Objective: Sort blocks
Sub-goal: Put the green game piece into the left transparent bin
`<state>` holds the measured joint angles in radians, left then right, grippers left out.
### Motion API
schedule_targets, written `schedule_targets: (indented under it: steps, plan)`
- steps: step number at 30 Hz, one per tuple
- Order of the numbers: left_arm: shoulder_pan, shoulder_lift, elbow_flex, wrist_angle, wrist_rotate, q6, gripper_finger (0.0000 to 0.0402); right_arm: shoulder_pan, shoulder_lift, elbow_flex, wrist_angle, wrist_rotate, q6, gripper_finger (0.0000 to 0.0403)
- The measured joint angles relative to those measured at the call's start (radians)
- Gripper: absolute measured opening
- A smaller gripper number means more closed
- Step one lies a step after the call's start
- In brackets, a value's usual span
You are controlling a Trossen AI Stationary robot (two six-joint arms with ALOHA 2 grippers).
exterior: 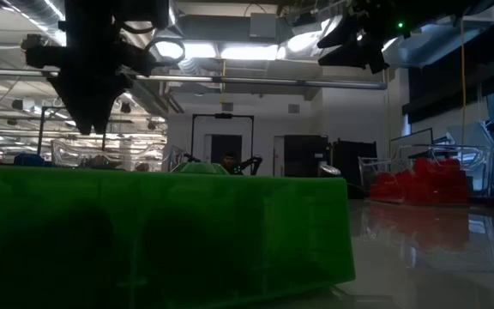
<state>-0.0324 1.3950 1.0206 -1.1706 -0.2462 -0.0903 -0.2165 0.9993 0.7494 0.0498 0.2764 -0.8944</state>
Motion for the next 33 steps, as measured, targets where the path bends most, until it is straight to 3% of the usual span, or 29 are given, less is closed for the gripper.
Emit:
schedule_targets:
  steps: [8, 24, 33]
  plan:
    - [-0.021, 0.080, -0.004, 0.008, 0.001, 0.090, 0.0194, 0.000, 0.000, 0.000, 0.000, 0.000, 0.000, 0.0309]
    - [-0.020, 0.091, -0.266, 0.275, 0.015, 0.193, 0.0194, 0.000, 0.000, 0.000, 0.001, 0.000, -0.001, 0.0309]
    - [-0.020, 0.090, -0.301, 0.345, 0.021, 0.204, 0.0190, 0.000, 0.000, 0.000, 0.001, 0.000, -0.001, 0.0309]
